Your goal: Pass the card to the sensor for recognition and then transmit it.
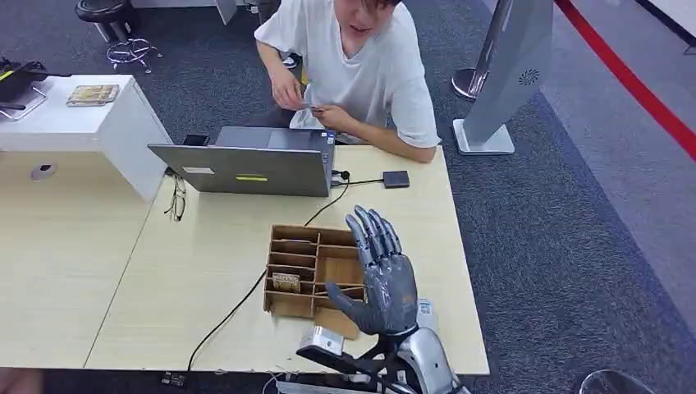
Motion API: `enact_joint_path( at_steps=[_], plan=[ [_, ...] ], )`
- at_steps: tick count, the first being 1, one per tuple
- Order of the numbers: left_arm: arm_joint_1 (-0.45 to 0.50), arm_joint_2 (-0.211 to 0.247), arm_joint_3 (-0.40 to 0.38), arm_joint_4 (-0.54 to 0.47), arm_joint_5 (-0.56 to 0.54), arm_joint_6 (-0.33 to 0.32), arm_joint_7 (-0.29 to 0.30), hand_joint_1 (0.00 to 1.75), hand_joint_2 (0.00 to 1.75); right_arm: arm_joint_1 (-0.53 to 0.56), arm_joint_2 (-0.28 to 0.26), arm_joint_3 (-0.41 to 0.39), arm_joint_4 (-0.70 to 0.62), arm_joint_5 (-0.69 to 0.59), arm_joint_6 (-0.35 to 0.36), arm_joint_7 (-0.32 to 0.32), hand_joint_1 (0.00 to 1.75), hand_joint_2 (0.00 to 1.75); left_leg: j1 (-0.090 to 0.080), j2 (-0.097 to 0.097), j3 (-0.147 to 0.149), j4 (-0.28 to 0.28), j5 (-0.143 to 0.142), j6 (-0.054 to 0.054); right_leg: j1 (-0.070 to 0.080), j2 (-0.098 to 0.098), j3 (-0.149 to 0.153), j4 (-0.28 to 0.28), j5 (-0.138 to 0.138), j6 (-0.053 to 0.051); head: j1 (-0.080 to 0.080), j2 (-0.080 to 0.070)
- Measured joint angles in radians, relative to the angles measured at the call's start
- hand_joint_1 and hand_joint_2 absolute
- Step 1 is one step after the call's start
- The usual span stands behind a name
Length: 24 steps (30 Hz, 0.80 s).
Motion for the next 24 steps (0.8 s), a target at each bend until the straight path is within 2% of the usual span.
enact_joint_path(
  at_steps=[10,24],
  plan=[
    [-0.029,0.0,0.0,0.005,0.006,-0.002,-0.002,0.0,0.0,-0.058,-0.004,0.073,0.061,-0.001,0.004,-0.014,0.0,1.75,0.0,0.0,0.0,0.0,0.0,0.0,0.0,0.0,0.0,0.0,0.0,0.0,0.0,0.0],
    [-0.071,0.001,-0.01,0.036,0.019,-0.003,-0.01,0.0,0.0,-0.12,-0.004,0.142,0.187,-0.004,0.008,0.012,0.0,1.75,0.0,0.0,-0.001,0.0,0.0,0.0,0.0,0.0,0.0,0.0,0.0,0.0,0.0,0.0]
  ],
)
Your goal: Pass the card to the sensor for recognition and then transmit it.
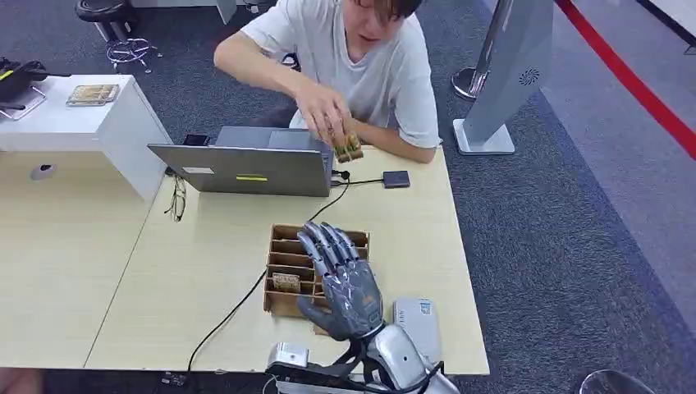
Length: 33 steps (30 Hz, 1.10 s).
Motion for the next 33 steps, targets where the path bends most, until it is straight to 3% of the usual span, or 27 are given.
enact_joint_path(
  at_steps=[14,33],
  plan=[
    [-0.046,0.001,-0.034,0.058,0.02,0.01,-0.012,0.0,0.0,-0.067,0.019,0.034,0.166,0.016,-0.003,0.051,0.0,1.75,0.0,0.0,0.0,0.0,0.0,0.0,0.0,0.0,0.0,0.0,0.0,0.0,0.0,0.0],
    [-0.067,0.002,-0.058,0.084,0.038,0.017,-0.012,0.0,0.0,-0.115,0.053,0.043,0.286,0.011,-0.004,0.066,0.0,1.75,0.0,0.0,0.0,0.0,0.0,0.0,0.0,0.0,-0.001,0.0,0.0,0.0,0.0,0.0]
  ],
)
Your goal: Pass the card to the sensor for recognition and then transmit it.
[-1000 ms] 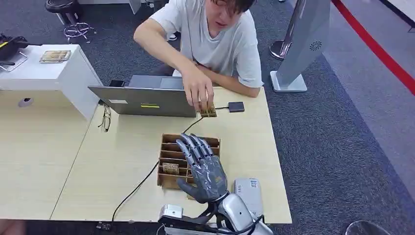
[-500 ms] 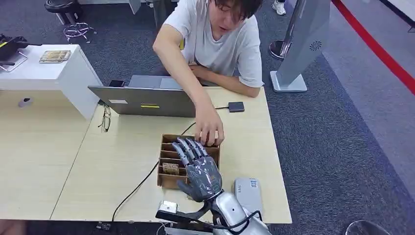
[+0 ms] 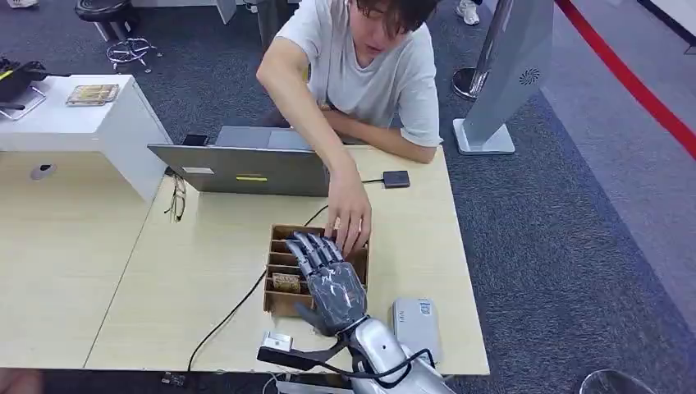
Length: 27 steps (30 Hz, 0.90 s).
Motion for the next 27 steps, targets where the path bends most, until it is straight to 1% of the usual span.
enact_joint_path(
  at_steps=[10,18,22,27],
  plan=[
    [-0.004,0.014,-0.055,0.012,0.058,0.023,0.013,0.0,0.0,-0.009,0.006,0.0,0.008,0.001,-0.008,0.005,0.0,1.75,0.0,0.0,0.0,0.0,0.0,0.0,0.0,0.0,0.0,0.0,0.0,0.0,0.0,0.0],
    [0.004,0.024,-0.076,0.012,0.081,0.033,0.022,0.0,0.0,0.011,-0.007,-0.006,-0.098,0.018,-0.007,0.021,0.0,1.75,0.0,0.0,0.0,0.0,0.0,0.0,0.0,0.0,-0.001,0.0,0.0,0.0,0.0,0.0],
    [0.006,0.027,-0.084,0.012,0.092,0.038,0.025,0.0,0.0,0.028,-0.019,-0.026,-0.153,0.068,0.002,0.041,0.0,1.75,0.0,0.0,0.0,0.0,0.0,0.0,0.0,0.0,-0.001,0.0,0.0,0.0,0.0,0.0],
    [0.006,0.033,-0.099,0.012,0.105,0.042,0.034,0.0,0.0,0.053,-0.032,-0.058,-0.209,0.163,0.056,0.076,0.0,1.75,0.0,0.0,0.0,0.0,0.0,0.0,0.0,0.0,-0.001,0.0,0.0,0.0,0.0,0.0]
  ],
)
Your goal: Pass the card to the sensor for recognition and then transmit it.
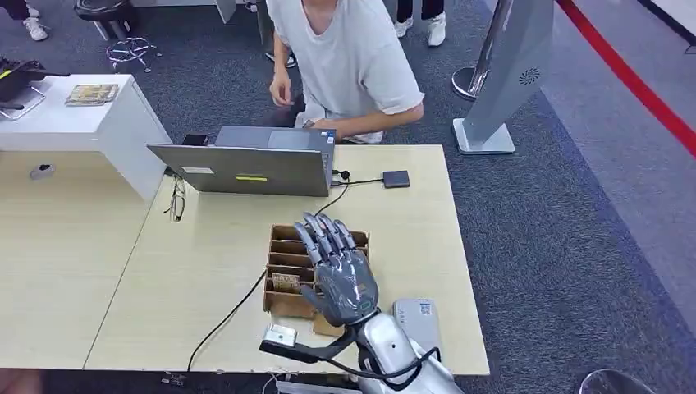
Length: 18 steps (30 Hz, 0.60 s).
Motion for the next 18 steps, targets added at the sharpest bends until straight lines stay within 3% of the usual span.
enact_joint_path(
  at_steps=[18],
  plan=[
    [-0.004,0.008,-0.039,0.0,0.018,-0.003,0.017,0.0,0.0,-0.01,-0.029,-0.035,0.032,0.06,0.14,0.06,0.0,1.75,0.0,0.0,0.0,0.0,0.0,0.0,0.0,0.0,0.0,0.0,0.0,0.0,0.0,0.0]
  ],
)
